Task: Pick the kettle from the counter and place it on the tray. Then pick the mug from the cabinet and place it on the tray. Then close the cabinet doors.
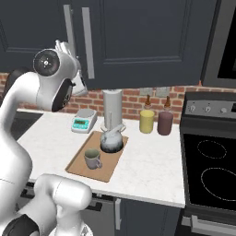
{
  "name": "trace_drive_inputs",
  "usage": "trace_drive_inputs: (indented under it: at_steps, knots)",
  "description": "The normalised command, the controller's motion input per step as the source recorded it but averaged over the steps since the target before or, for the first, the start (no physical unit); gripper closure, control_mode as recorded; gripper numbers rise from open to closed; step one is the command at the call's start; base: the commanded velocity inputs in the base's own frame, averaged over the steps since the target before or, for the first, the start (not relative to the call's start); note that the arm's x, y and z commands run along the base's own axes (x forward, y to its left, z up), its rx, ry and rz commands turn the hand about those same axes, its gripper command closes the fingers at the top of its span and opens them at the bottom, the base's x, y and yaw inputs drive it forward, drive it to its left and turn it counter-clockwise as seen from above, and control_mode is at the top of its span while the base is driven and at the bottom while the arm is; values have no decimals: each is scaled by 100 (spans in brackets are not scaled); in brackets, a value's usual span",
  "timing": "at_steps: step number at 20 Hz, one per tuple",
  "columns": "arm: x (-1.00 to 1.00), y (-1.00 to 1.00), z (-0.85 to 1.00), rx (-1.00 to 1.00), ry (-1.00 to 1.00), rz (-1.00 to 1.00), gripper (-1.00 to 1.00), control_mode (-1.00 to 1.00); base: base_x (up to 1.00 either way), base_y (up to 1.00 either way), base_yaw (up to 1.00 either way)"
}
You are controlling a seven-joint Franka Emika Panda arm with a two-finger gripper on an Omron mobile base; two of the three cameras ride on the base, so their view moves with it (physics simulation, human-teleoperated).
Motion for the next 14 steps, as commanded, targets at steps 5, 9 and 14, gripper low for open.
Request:
trace_drive_inputs:
  at_steps: [5,9,14]
  knots:
    - [83,-71,0,0,0,0,100,-100,0,0,0]
    - [77,-94,0,0,0,3,100,-100,0,0,0]
    - [100,-72,0,1,0,9,100,-100,0,0,0]
